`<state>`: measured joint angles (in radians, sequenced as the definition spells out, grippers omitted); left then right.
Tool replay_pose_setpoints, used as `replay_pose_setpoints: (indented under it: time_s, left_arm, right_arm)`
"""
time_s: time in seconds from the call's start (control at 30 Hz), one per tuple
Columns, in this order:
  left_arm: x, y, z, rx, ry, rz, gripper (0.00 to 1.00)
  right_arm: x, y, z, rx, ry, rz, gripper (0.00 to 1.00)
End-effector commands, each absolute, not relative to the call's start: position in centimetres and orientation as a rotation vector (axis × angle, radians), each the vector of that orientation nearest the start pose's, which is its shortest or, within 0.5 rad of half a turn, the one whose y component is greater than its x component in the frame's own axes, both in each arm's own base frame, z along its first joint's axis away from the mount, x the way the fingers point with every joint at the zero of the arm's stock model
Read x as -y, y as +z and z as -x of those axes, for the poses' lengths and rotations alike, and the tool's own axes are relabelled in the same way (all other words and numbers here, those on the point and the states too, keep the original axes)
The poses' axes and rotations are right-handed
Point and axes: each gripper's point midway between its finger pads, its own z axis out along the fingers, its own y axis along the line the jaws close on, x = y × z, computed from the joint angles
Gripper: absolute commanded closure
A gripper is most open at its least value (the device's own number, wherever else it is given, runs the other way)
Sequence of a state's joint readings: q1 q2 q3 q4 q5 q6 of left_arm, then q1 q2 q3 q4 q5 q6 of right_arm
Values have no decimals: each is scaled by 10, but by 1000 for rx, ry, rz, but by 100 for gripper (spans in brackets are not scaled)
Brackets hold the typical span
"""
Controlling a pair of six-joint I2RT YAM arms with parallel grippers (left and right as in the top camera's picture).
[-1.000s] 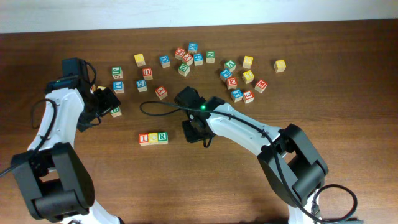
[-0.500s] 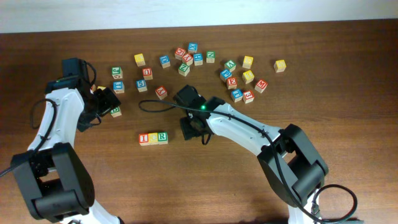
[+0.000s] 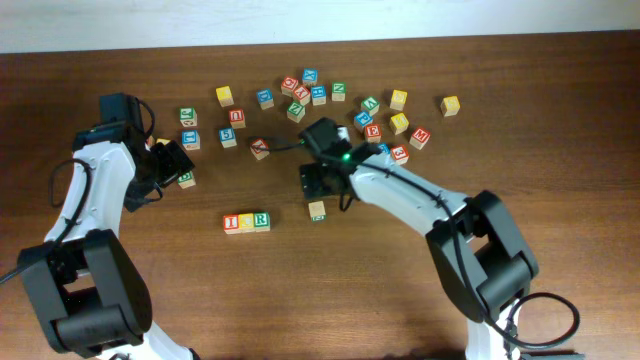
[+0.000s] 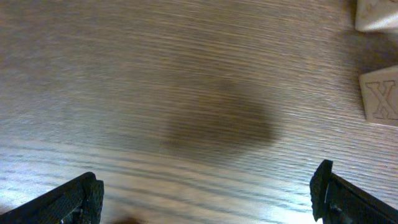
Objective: Spell out ICRA
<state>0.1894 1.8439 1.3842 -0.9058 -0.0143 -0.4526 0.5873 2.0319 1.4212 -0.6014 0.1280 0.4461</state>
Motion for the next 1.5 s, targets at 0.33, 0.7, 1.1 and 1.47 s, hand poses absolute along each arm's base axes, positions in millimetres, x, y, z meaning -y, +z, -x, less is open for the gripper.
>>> replay_pose_setpoints:
  time_s: [0.33, 0.7, 1.1, 1.47]
  left_arm:
    - [-75, 73, -382, -2784, -20, 917, 1]
    - [-75, 73, -382, -2784, -20, 917, 1]
    - [-75, 73, -382, -2784, -20, 917, 1]
    - [-75, 73, -382, -2784, -20, 917, 1]
  right_arm:
    - [-224, 5, -334, -3033, 219, 165, 84]
    - [-279, 7, -312, -2990, 373, 346, 84]
    - [-261, 9, -346, -2845, 148, 270, 85]
    - [-302, 28, -372, -2702, 395, 258, 59]
